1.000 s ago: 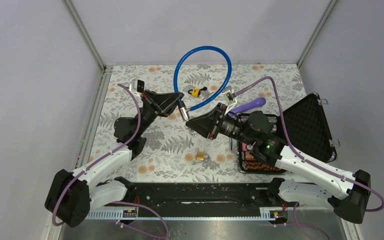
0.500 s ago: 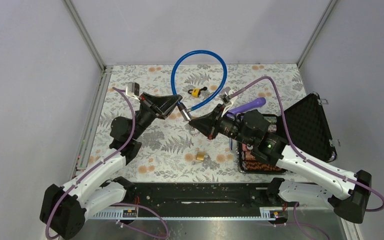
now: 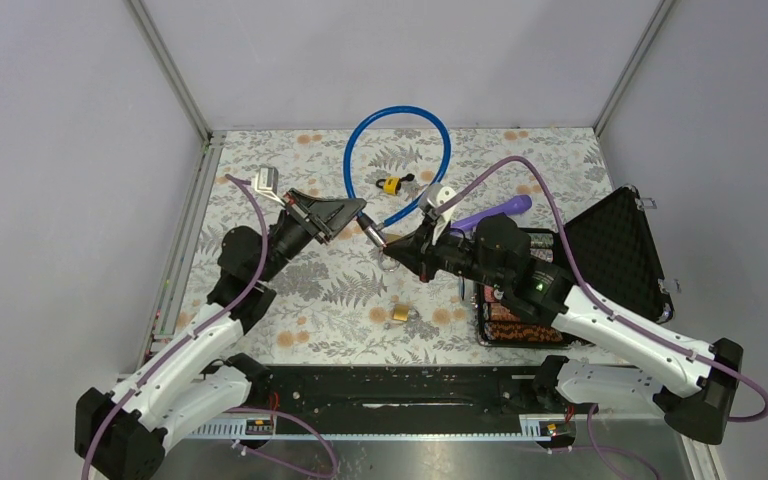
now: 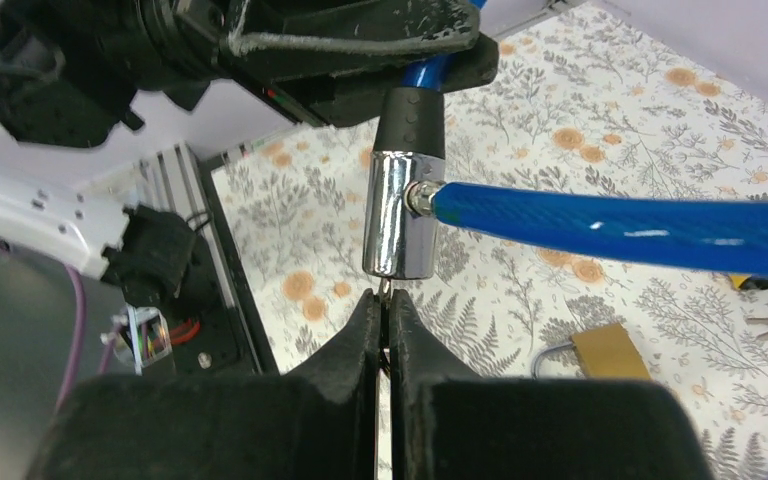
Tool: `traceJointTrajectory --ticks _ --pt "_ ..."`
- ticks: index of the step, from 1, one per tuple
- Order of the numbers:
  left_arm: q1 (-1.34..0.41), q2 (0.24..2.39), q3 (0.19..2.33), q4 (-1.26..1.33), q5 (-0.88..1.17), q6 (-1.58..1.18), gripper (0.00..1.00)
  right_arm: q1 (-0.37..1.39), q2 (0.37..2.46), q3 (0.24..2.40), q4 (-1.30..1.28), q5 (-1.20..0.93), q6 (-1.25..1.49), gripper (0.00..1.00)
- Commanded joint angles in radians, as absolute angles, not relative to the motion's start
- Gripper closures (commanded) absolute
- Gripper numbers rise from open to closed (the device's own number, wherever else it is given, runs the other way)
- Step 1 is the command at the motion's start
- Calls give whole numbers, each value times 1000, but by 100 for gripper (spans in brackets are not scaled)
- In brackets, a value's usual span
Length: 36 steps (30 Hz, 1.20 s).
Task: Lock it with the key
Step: Lock the lock, then place the lock at the center of the board.
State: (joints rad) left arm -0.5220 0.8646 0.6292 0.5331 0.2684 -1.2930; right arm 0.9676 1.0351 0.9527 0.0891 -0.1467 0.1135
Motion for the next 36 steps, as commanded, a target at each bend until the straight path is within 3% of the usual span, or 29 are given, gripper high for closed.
traceJointTrajectory --ticks 1,9,20,25,36 --pt "-486 811 734 542 237 -1207 100 965 1024 1002 -152 -322 -73 100" --pt "-415 767 789 400 258 -1075 100 935 1041 1033 -245 -405 -12 100" --pt "-368 745 731 420 242 -1066 100 879 1012 927 113 -469 464 100" --pt "-350 747 745 379 235 -1050 100 878 1042 934 66 -534 401 100" --pt "-342 748 633 201 100 -926 100 869 1031 925 -55 -337 337 100"
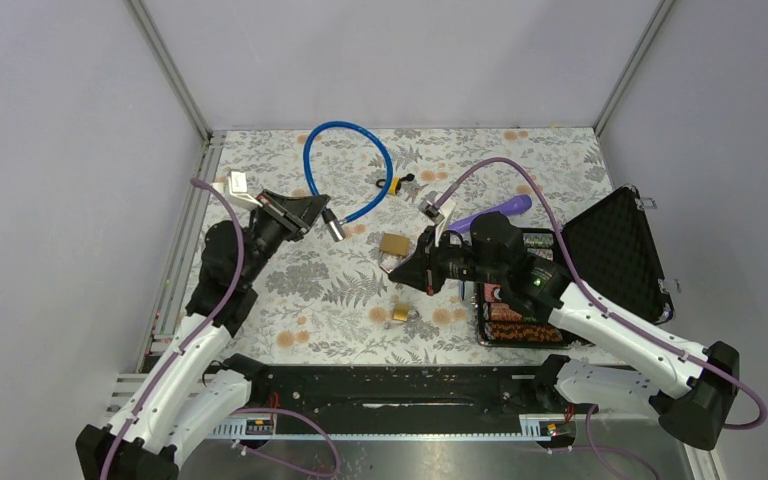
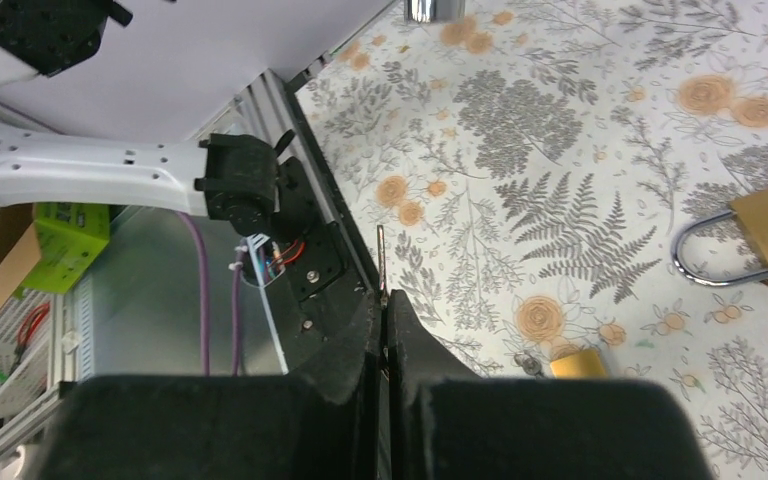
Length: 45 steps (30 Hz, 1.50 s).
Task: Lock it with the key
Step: Place the lock at the center of the board, then place the key at the center of the board.
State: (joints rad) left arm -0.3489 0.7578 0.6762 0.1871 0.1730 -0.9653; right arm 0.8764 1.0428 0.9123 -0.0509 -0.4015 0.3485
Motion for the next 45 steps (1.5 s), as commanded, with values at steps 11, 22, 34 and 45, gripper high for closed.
traceJointTrajectory --ticks 11,22,34,45 --pt "-336 860 426 243 -8 -868 100 869 1105 933 -28 -312 369 100" --pt "-322 897 359 55 -262 -912 44 869 1182 928 -11 -262 411 100" --pt "-321 818 449 -238 -441 -959 11 879 1539 1016 248 -216 550 100" --pt "-320 718 652 -581 -472 -940 1 901 2010 1384 189 -93 628 94"
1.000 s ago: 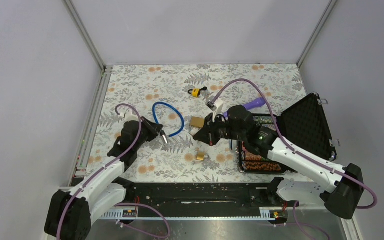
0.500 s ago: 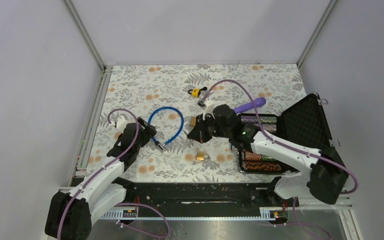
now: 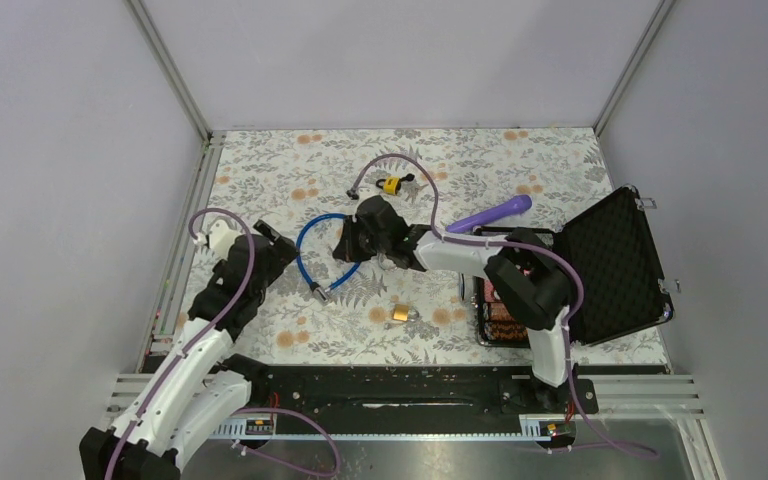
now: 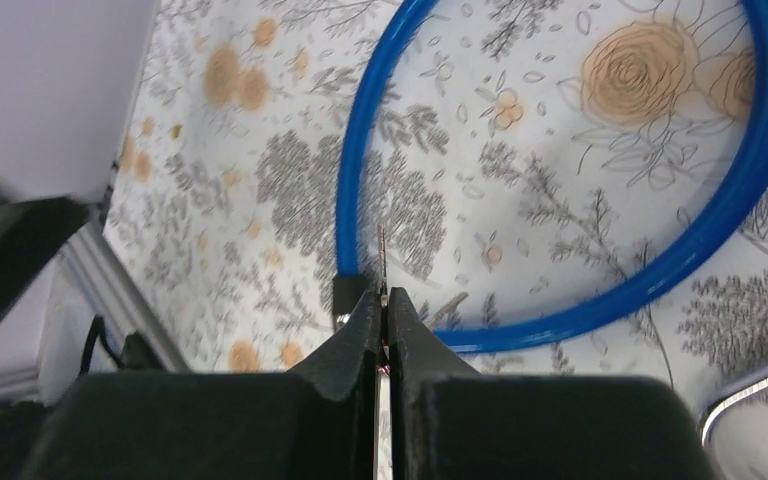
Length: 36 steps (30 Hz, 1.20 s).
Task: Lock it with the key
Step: Place the key at the center of the board, then reset both arms
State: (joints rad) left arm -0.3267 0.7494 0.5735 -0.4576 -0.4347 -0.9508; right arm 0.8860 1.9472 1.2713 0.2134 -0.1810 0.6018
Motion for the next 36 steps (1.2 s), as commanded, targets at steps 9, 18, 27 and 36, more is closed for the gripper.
traceJointTrajectory --ticks 9,18,27,36 --pt "-321 677 764 -647 -428 -843 1 889 1930 1374 58 41 526 34" --pt "-321 597 852 -710 -411 -721 1 777 1445 1042 16 251 433 23" --pt "-321 484 916 -749 -431 -640 1 768 825 896 -208 654 202 1" --pt "-321 410 956 -781 -508 -593 1 768 384 825 -204 916 50 0"
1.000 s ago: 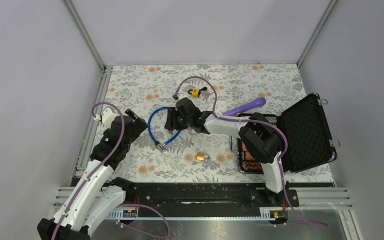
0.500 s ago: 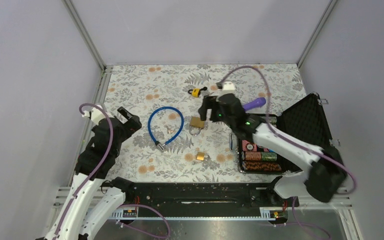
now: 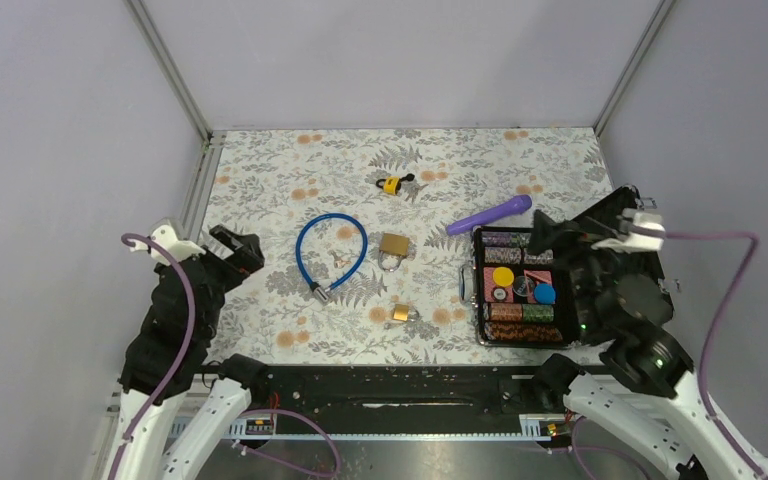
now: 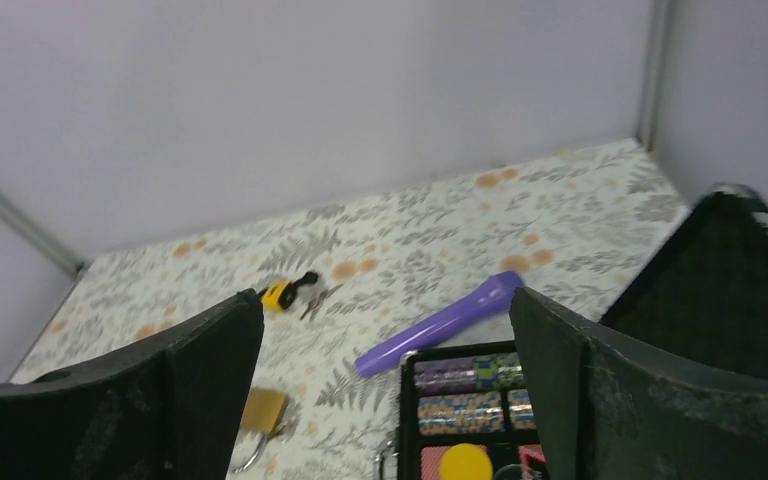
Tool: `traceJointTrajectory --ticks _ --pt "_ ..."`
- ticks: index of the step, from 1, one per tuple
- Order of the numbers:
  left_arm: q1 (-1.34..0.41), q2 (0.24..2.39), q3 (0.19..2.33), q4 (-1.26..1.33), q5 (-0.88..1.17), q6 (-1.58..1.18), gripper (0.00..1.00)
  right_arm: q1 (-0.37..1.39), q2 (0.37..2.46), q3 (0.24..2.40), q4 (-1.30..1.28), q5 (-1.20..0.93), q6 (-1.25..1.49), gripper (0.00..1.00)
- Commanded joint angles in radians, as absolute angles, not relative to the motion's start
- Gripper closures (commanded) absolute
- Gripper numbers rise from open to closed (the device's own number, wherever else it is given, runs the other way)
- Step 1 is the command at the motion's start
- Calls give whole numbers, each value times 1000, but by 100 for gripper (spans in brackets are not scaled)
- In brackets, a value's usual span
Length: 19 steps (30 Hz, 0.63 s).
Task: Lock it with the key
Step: Reset both arms
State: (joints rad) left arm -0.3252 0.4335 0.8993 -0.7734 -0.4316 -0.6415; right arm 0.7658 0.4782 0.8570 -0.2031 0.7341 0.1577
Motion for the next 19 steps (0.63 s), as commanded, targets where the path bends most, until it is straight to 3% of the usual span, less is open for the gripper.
traceJointTrajectory --ticks 1,8,19 --pt "-321 404 959 -784 -528 -584 1 768 352 823 -199 946 35 1" --pt "-321 367 973 -784 -545 -560 1 768 209 836 -192 987 -21 0" --pt "-320 368 974 -789 -551 -575 1 769 194 829 -204 982 -6 1"
